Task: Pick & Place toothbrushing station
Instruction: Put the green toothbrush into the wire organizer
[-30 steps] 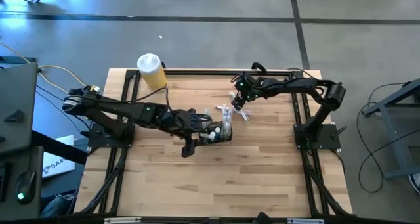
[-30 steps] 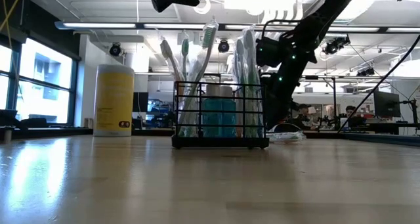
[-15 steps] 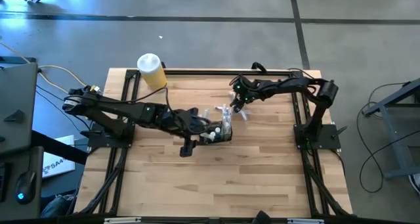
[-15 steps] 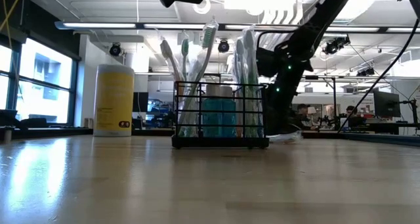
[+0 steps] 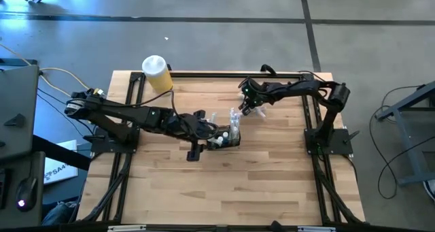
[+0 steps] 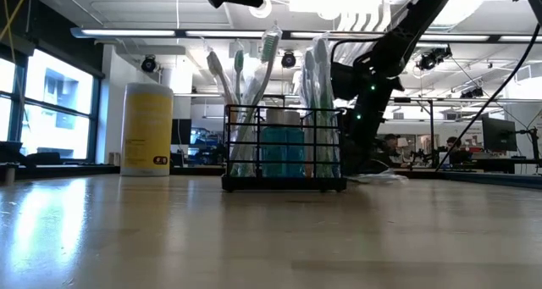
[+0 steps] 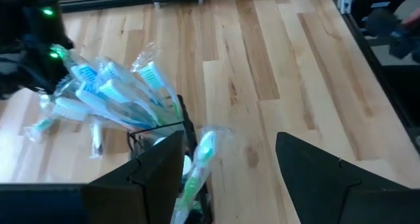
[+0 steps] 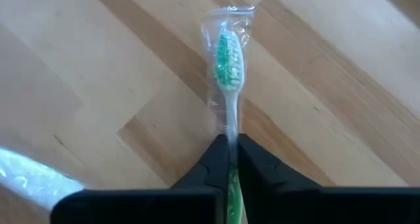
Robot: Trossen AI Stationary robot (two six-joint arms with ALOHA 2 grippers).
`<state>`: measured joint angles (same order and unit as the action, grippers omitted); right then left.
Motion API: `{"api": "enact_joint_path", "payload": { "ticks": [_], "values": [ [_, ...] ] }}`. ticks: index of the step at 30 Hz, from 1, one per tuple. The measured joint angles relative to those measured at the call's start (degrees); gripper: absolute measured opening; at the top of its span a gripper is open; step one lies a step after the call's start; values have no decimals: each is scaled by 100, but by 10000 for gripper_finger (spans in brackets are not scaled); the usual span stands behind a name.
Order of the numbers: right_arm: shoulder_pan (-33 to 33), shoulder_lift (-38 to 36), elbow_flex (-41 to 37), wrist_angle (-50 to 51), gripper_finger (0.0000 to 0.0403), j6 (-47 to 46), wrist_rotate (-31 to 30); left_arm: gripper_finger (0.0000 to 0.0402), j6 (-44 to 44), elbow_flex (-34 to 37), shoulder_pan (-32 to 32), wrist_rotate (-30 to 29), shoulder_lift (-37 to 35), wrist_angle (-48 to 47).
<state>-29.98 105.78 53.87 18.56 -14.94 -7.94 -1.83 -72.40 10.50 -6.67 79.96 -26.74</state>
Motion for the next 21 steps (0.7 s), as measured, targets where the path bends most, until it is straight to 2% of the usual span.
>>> {"api": "enact_joint_path", "payload": {
  "ticks": [7,13,17,21],
  "values": [
    [309,-637,-74,864,5,-87,-340,234,9,0,0,-97,0,1],
    [921,-2022,-49,1602,3,-392,-1109,234,-23,0,0,-95,0,2],
    [1487,-2950,-58,1722,1,-586,-1262,234,-243,0,0,-92,11,17],
    [2354,-3820,-50,1717,1,-830,-1436,234,-317,11,9,-92,75,125]
  ]
}}
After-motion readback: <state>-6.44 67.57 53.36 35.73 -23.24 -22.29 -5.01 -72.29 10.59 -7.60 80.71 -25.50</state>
